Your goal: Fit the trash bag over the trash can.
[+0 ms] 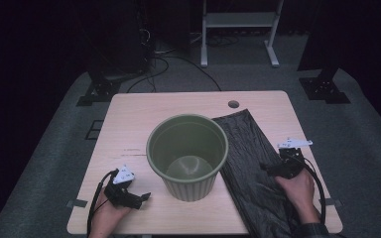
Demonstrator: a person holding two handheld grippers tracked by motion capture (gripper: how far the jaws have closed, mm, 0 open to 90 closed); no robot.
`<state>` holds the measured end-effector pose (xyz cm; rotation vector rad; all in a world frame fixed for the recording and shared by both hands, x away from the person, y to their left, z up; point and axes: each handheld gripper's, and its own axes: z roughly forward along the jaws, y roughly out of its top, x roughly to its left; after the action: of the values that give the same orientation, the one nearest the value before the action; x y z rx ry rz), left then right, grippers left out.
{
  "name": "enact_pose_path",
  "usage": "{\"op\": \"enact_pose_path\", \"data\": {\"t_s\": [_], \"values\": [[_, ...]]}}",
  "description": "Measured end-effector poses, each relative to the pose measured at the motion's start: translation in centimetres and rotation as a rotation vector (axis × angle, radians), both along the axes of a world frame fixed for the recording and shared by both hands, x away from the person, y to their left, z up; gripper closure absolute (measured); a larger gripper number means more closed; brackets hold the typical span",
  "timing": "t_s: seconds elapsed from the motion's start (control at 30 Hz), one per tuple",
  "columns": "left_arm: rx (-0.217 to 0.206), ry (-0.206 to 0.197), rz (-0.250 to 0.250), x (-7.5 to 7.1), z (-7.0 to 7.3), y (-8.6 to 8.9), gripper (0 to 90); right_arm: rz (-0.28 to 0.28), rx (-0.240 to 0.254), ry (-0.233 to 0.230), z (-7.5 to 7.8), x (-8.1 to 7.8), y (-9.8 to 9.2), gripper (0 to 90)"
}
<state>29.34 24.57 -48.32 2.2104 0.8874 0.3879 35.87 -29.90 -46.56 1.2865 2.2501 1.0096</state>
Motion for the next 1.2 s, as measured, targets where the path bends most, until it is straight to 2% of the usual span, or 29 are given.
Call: {"op": "enact_pose_path", "data": {"t_s": [0.03,0.1,0.33,0.4,0.53,0.87,1.1,1.2], "values": [[0.0,0.0,0.0,0.0,0.0,0.0,0.0,-0.005,0.012,0.017,-0.5,0.4,-0.1,0.0],[0.0,0.0,0.0,0.0,0.0,0.0,0.0,-0.008,0.002,0.03,-0.9,0.7,-0.1,0.0],[0.0,0.0,0.0,0.0,0.0,0.0,0.0,-0.006,-0.006,0.062,-1.8,1.1,0.3,0.0],[0.0,0.0,0.0,0.0,0.0,0.0,0.0,-0.014,-0.024,0.054,-1.8,1.0,0.3,0.0],[0.0,0.0,0.0,0.0,0.0,0.0,0.0,-0.019,-0.014,0.058,-1.8,1.1,0.2,0.0],[0.0,0.0,0.0,0.0,0.0,0.0,0.0,0.03,-0.012,0.049,-1.8,0.8,1.7,0.0],[0.0,0.0,0.0,0.0,0.0,0.0,0.0,0.069,0.006,0.059,-1.8,0.6,3.3,0.0],[0.0,0.0,0.0,0.0,0.0,0.0,0.0,0.088,0.036,0.068,-1.7,0.7,4.0,0.0]]}}
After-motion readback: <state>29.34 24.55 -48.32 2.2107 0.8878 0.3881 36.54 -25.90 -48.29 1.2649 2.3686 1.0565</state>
